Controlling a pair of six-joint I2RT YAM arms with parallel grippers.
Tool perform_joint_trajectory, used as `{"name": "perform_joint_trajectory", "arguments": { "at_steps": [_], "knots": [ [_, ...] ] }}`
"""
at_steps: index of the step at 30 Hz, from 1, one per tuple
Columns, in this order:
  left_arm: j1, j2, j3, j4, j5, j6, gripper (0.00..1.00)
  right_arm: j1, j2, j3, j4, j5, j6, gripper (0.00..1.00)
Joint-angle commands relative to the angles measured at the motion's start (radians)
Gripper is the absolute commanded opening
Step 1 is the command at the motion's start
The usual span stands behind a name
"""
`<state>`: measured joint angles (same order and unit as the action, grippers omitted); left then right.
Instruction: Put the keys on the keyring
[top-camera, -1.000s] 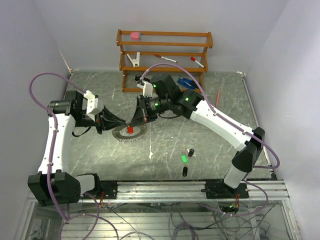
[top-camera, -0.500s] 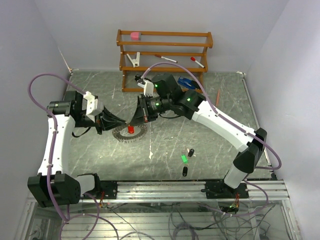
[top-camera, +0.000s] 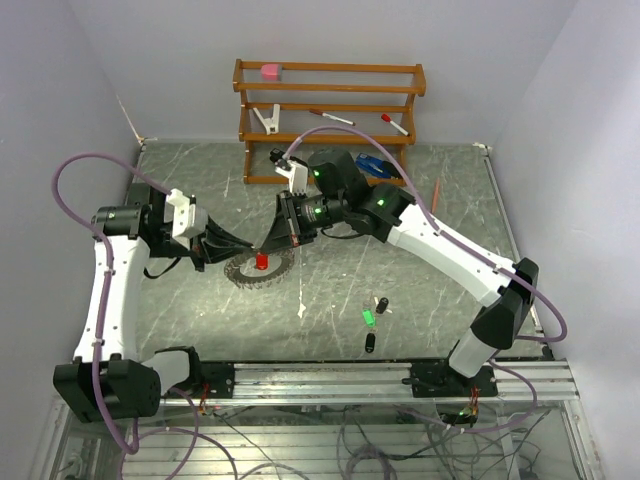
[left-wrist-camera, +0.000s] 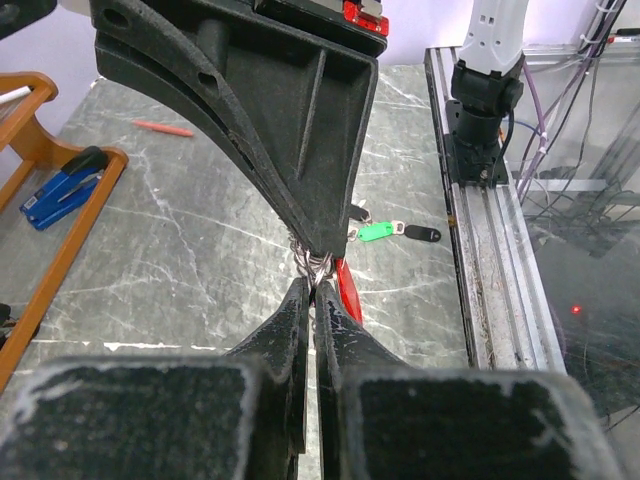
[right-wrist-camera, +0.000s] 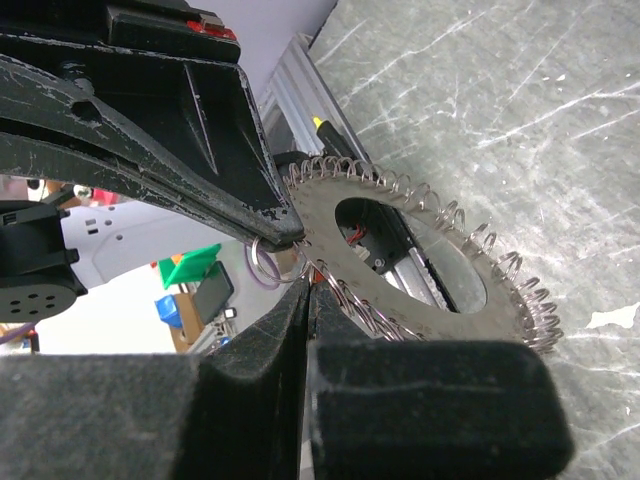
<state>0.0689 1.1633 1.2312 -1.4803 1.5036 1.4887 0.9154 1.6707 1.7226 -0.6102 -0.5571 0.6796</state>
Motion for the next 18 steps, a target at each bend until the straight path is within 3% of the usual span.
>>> {"name": "perform_joint_trajectory", "arguments": {
  "at_steps": [1, 18],
  "knots": [
    [-0.028, -0.028, -0.004, 0.005, 0.084, 0.031, 0.07, -0.005, -0.022, 0.002, 0.061, -0.013, -0.023, 0.00],
    [-0.034, -0.017, -0.034, -0.011, 0.083, 0.092, 0.07, -0.007, -0.027, 0.024, 0.050, -0.044, -0.004, 0.00]
  ]
}}
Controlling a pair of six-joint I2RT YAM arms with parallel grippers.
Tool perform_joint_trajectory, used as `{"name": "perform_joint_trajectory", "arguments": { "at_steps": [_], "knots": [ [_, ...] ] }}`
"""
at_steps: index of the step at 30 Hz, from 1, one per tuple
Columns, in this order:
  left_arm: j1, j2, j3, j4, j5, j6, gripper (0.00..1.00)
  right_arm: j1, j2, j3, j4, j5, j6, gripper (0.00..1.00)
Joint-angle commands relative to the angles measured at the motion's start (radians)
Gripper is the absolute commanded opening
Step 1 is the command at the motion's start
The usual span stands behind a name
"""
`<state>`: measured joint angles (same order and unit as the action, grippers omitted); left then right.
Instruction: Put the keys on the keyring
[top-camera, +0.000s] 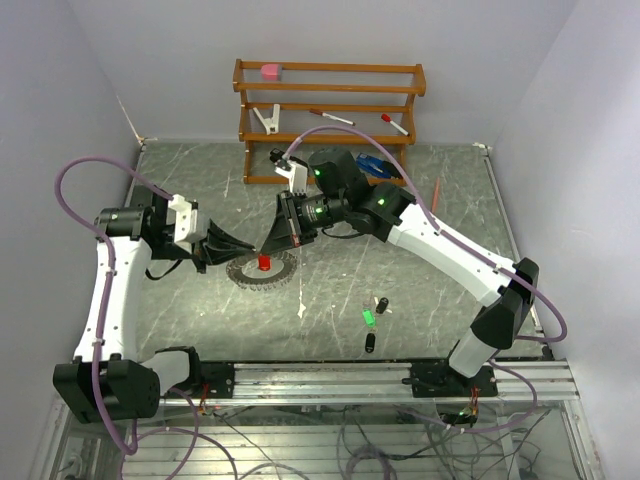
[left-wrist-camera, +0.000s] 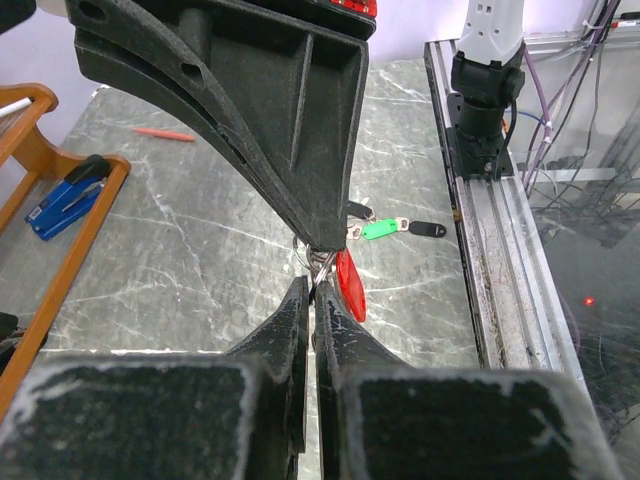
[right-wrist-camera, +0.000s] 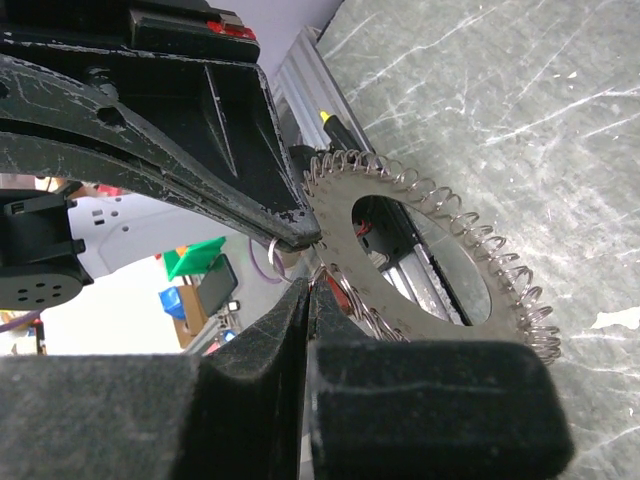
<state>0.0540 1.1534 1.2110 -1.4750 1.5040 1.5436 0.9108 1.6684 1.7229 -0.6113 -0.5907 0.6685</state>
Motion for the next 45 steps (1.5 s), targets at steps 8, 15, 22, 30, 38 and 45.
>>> {"name": "perform_joint_trajectory", "arguments": {
  "at_steps": [8, 15, 22, 30, 38, 45],
  "knots": [
    [-0.018, 0.001, -0.016, -0.018, 0.082, 0.060, 0.07, -0.003, -0.033, 0.011, 0.055, -0.027, 0.018, 0.00],
    [-0.018, 0.000, -0.014, -0.018, 0.082, 0.064, 0.07, -0.004, -0.037, -0.002, 0.071, -0.033, 0.036, 0.00],
    [-0.018, -0.004, -0.022, -0.018, 0.078, 0.079, 0.07, -0.003, -0.031, -0.002, 0.088, -0.051, 0.071, 0.00],
    [-0.019, 0.006, -0.029, -0.017, 0.078, 0.093, 0.07, -0.003, -0.038, -0.002, 0.092, -0.058, 0.096, 0.00],
    [-0.019, 0.004, -0.028, -0.018, 0.079, 0.095, 0.07, -0.003, -0.041, -0.002, 0.084, -0.057, 0.100, 0.00],
    [-0.017, -0.009, -0.013, -0.018, 0.080, 0.083, 0.07, -0.010, -0.104, -0.069, 0.011, -0.018, 0.082, 0.00]
  ]
}}
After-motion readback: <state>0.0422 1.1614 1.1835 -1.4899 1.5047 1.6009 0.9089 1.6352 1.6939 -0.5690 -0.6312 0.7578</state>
